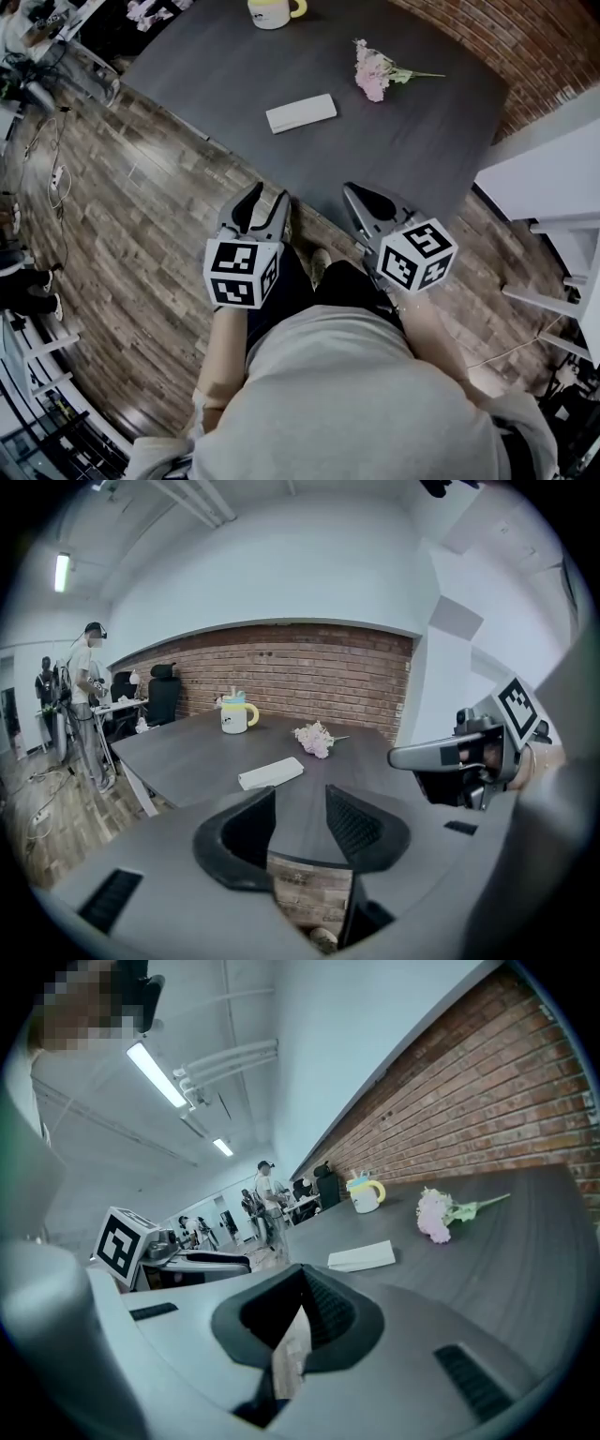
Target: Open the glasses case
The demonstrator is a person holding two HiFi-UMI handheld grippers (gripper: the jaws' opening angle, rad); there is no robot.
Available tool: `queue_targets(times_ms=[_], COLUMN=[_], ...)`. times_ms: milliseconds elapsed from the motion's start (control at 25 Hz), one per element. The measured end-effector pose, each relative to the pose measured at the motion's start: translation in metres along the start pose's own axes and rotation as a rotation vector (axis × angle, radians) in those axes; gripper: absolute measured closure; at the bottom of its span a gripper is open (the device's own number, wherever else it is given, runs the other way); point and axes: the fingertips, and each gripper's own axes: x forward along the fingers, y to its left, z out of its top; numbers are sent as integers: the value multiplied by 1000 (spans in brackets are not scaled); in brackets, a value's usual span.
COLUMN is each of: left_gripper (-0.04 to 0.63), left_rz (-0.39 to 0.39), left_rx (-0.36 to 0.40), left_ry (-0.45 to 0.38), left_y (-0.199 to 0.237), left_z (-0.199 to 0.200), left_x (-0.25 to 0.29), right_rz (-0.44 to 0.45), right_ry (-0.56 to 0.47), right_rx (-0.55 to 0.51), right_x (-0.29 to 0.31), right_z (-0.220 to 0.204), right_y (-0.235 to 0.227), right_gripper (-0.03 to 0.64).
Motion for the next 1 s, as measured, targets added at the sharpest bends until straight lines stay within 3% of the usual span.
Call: queue_targets(times_ms=[520, 760, 920, 1000], left_gripper=[429, 428, 428, 428], left_rz=[-84, -160, -184, -192], left_rx=[47, 41, 100, 170], left_ry=[21, 85, 117, 128], left_y=[27, 51, 73, 80], left_z=[17, 10, 15, 17], left_x=[47, 88, 116, 131], right_rz=[-111, -165, -179, -185], right_ry=[-17, -1, 0, -17], right_rx=[62, 79, 64, 58], right_x=[17, 53, 79, 92], right_z=[11, 21, 32, 38], right_y=[-34, -51, -58, -62], right_gripper=[612, 612, 612, 612])
